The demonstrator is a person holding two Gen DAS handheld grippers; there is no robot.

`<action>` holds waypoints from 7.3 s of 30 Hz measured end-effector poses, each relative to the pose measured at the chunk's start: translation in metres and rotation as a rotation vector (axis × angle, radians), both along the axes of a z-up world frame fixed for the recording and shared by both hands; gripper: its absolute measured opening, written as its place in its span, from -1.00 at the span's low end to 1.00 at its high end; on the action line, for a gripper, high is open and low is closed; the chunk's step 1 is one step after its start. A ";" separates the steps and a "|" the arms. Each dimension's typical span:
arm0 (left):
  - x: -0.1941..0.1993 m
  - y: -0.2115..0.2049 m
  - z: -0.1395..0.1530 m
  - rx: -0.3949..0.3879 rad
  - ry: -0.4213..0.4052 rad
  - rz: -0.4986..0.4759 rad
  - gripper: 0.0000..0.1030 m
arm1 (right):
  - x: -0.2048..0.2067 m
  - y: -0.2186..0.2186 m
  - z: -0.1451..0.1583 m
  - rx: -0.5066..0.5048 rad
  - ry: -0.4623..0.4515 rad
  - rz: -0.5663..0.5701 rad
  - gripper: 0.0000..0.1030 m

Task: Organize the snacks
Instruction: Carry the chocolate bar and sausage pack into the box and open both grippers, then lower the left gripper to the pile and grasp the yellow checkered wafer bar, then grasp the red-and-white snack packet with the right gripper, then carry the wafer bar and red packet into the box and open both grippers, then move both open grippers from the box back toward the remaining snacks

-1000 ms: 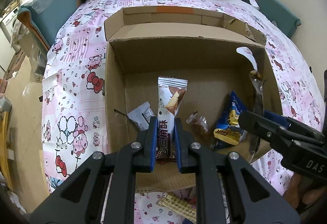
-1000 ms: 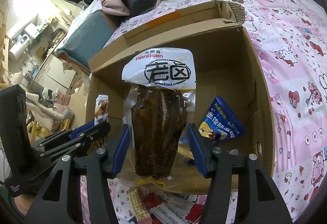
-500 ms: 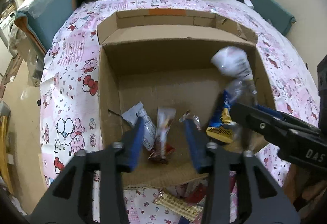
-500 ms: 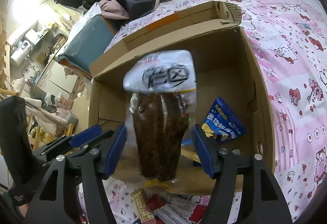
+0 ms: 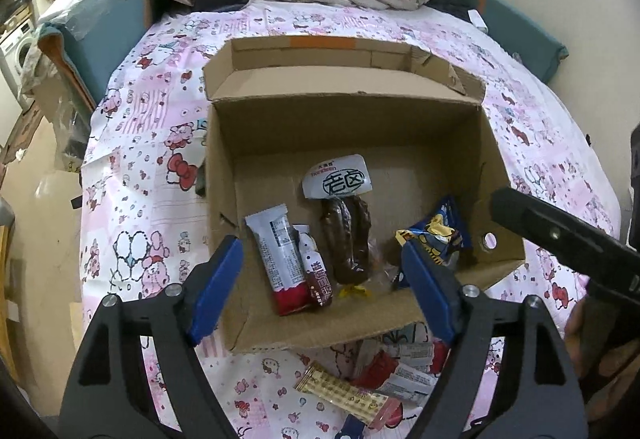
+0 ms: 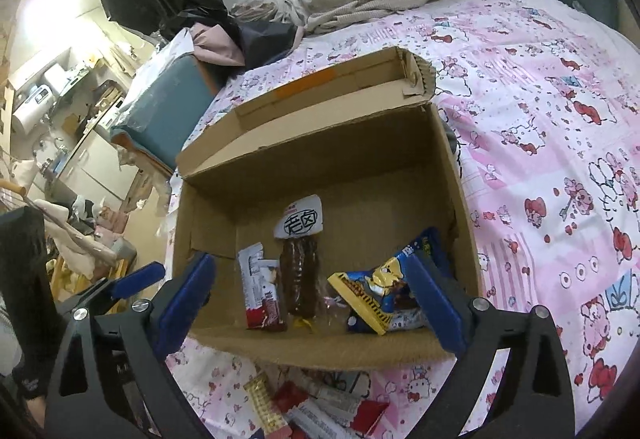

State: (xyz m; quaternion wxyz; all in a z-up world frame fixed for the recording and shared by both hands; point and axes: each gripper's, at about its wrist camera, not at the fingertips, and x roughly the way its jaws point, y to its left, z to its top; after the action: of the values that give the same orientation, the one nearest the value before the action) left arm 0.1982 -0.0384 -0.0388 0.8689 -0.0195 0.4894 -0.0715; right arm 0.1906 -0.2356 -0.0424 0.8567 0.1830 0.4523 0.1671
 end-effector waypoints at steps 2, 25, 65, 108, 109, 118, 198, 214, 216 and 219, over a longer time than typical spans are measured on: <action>-0.004 0.003 0.003 -0.005 -0.006 0.009 0.54 | -0.006 -0.003 0.005 0.002 -0.005 -0.002 0.91; -0.070 0.045 -0.012 -0.072 0.122 0.168 0.54 | -0.082 -0.021 -0.003 0.018 0.122 -0.063 0.91; -0.071 0.027 -0.115 -0.107 0.503 0.208 -0.56 | -0.081 -0.022 -0.064 0.103 0.384 -0.130 0.90; -0.083 0.042 -0.069 0.061 0.305 0.230 -0.55 | -0.095 0.058 -0.041 -0.139 0.268 0.293 -0.38; -0.083 0.043 -0.063 0.057 0.281 0.237 -0.55 | -0.096 0.057 -0.037 -0.144 0.243 0.285 -0.38; -0.087 0.050 -0.033 0.058 0.186 0.265 -0.56 | -0.093 0.039 -0.001 0.003 0.087 0.201 -0.38; 0.018 -0.010 -0.014 -0.013 0.065 -0.024 0.41 | 0.024 0.000 -0.047 0.159 0.210 0.068 0.29; -0.001 0.007 0.009 -0.014 -0.023 0.027 0.63 | -0.010 -0.012 -0.009 0.036 0.094 -0.003 0.79; -0.006 0.011 0.013 -0.024 -0.037 0.036 0.64 | -0.022 -0.013 0.001 -0.003 0.046 -0.017 0.79; -0.015 0.014 0.018 -0.029 -0.053 0.042 0.83 | -0.040 -0.015 0.009 -0.043 0.018 -0.027 0.79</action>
State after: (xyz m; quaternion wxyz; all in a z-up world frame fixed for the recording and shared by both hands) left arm 0.1832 -0.0241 -0.0209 0.8825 -0.0403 0.4647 -0.0608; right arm 0.1511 -0.2505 -0.0335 0.8586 0.1719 0.4610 0.1443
